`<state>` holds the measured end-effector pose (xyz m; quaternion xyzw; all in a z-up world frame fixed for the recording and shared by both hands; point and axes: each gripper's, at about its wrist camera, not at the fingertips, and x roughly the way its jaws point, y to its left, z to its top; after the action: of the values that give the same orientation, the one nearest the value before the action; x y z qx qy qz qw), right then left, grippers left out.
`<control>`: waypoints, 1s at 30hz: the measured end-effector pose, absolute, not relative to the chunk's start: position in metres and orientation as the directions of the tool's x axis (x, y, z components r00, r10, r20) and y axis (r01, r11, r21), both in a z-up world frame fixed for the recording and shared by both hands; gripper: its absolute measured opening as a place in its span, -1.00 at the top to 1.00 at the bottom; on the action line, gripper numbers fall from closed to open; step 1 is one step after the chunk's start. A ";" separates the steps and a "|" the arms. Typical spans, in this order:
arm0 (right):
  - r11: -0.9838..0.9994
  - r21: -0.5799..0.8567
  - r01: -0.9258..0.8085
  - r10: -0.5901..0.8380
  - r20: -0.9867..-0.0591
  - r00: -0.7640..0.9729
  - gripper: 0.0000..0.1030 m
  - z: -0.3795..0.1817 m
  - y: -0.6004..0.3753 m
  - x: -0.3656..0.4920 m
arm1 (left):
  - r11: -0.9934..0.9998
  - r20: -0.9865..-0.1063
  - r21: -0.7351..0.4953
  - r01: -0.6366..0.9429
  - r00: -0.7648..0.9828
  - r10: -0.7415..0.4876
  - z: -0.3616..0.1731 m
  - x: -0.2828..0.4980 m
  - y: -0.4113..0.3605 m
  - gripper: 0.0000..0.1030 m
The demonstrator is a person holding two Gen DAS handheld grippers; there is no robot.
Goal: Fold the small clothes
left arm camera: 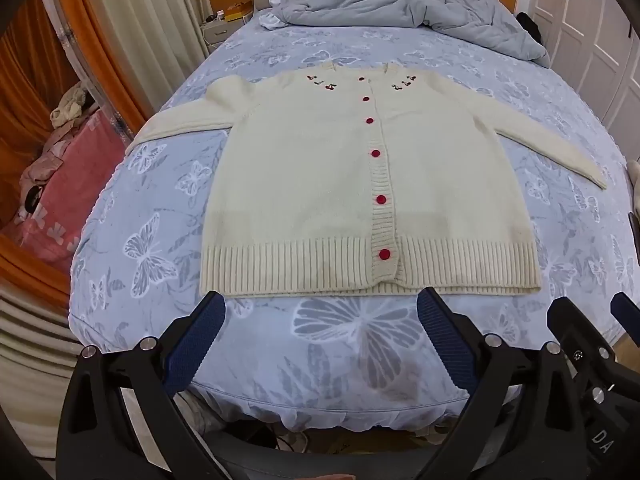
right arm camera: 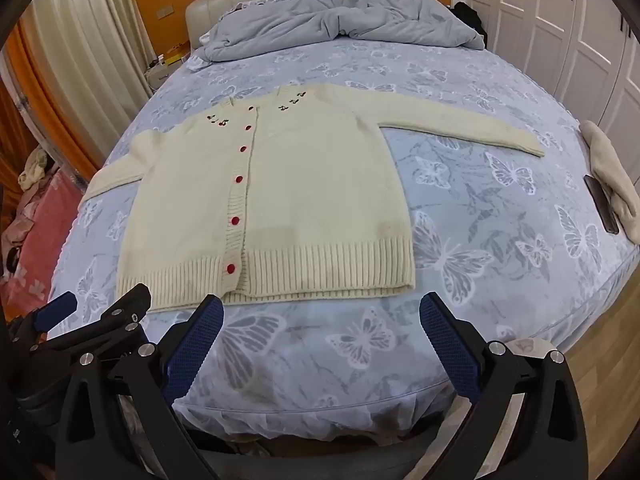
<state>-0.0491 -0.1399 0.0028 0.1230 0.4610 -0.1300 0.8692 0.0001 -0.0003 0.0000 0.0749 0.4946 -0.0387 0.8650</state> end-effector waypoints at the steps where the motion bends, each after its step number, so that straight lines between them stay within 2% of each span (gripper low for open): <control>1: 0.937 0.097 0.337 -0.107 -0.836 0.538 -0.89 0.003 -0.140 -0.049 | 0.986 -0.863 0.087 0.142 0.506 0.003 0.000 0.000 0.000 -0.83; 30: 0.940 0.084 0.332 -0.115 -0.834 0.539 -0.89 0.003 -0.141 -0.045 | 0.986 -0.852 0.097 0.137 0.523 0.011 0.003 0.006 0.000 -0.83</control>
<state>-0.0449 -0.1406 0.0028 0.1169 0.4626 -0.1285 0.8694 0.0061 -0.0004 0.0031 0.0759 0.4868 -0.0361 0.8695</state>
